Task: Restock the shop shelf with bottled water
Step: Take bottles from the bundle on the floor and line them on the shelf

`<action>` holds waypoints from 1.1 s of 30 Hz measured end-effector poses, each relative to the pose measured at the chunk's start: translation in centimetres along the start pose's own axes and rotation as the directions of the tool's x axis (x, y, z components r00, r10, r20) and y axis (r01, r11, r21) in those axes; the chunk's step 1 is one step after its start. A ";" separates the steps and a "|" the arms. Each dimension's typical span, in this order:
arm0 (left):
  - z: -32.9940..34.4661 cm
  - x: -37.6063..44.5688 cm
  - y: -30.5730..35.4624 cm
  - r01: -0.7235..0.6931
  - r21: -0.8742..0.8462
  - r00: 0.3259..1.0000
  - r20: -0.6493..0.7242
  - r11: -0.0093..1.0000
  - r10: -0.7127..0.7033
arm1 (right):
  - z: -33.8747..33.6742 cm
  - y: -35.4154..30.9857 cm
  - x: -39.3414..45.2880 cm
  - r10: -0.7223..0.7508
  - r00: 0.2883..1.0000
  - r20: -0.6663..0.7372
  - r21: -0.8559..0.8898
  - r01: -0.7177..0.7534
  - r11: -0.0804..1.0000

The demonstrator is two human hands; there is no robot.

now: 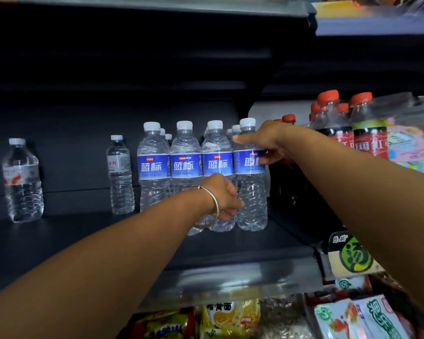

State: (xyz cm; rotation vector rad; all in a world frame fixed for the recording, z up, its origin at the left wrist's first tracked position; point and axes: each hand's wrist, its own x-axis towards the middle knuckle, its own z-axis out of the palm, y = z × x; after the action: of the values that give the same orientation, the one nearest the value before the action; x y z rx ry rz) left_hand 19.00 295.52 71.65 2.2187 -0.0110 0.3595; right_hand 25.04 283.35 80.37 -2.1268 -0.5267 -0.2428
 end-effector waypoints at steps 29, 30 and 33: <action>5.2 -9.6 1.5 -0.352 0.347 0.928 0.013 0.869 0.371 | 2.0 5.2 -17.1 -0.295 0.930 -0.220 -0.730 0.044 0.682; 6.0 -10.7 1.1 -0.395 0.351 0.911 0.034 0.849 0.411 | 2.5 6.2 -18.9 -0.271 0.938 -0.217 -0.754 0.015 0.657; 9.3 -14.1 -0.8 -0.475 0.322 0.875 0.081 0.819 0.477 | 4.4 10.0 -24.0 -0.170 0.959 -0.225 -0.791 -0.078 0.606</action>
State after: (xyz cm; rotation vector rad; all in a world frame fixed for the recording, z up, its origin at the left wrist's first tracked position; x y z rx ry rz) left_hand 7.99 287.19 61.91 2.5367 -0.5549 0.6828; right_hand 8.11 275.27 61.84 -2.8777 -0.3180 -0.9582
